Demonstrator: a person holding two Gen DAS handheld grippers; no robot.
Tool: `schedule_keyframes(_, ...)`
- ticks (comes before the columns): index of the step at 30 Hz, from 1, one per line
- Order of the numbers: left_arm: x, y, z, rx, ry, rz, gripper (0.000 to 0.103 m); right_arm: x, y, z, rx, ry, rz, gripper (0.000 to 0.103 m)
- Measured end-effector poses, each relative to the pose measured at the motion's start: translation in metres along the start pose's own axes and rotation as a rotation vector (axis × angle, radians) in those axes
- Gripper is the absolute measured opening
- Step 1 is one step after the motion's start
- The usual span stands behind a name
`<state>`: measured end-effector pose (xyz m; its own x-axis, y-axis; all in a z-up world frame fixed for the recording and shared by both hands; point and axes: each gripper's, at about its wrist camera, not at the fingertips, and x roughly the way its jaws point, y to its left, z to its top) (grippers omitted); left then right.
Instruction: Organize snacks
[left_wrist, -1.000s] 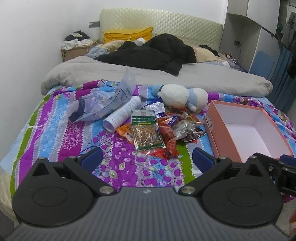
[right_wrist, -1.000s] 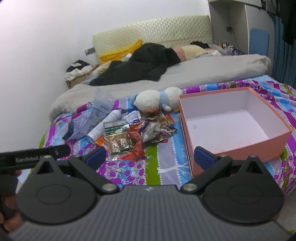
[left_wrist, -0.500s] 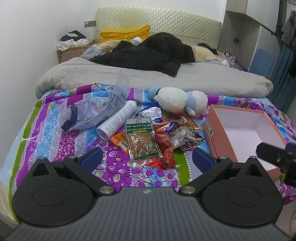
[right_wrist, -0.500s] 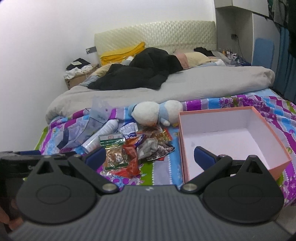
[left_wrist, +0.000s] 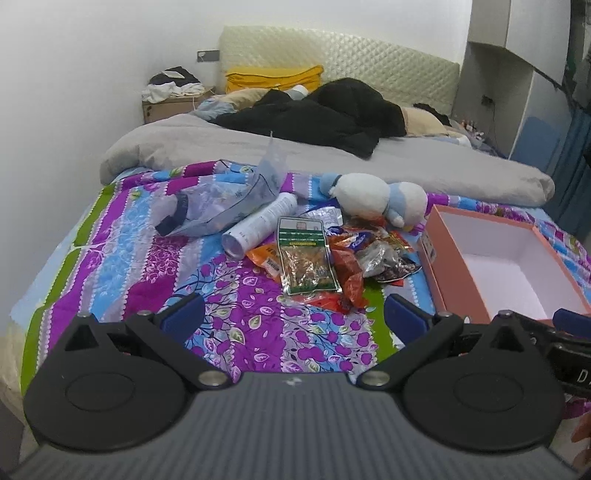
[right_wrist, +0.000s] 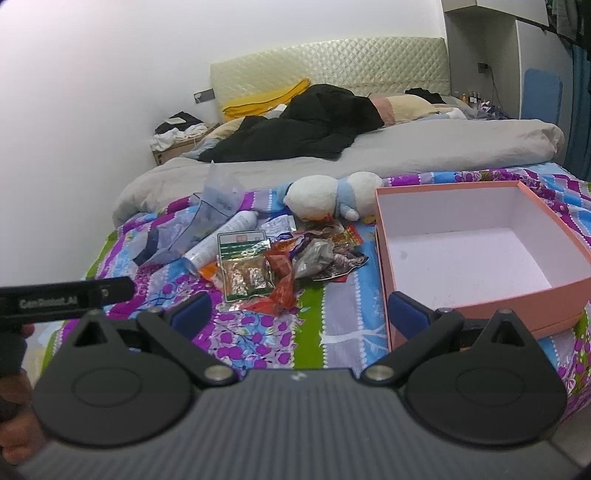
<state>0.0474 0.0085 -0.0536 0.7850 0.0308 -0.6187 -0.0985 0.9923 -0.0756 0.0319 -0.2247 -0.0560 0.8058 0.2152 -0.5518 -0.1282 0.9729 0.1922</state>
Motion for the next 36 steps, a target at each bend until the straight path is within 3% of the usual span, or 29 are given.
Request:
schedule_keyframes(21,-0.033,0.006,-0.007,0.022,-0.038,-0.056,0.103,-0.034,0.019,-0.013,0.002,-0.049,-0.051,0.103)
schedule_keyframes(25,-0.031,0.006,-0.01,0.026,-0.031,-0.046,0.103,-0.03,0.018,-0.017,0.025,-0.026,-0.011,0.103)
schedule_keyframes(36,-0.007,0.01,-0.017,0.035,0.014,-0.021,0.103,-0.013,0.012,-0.028,0.04,0.009,-0.004,0.099)
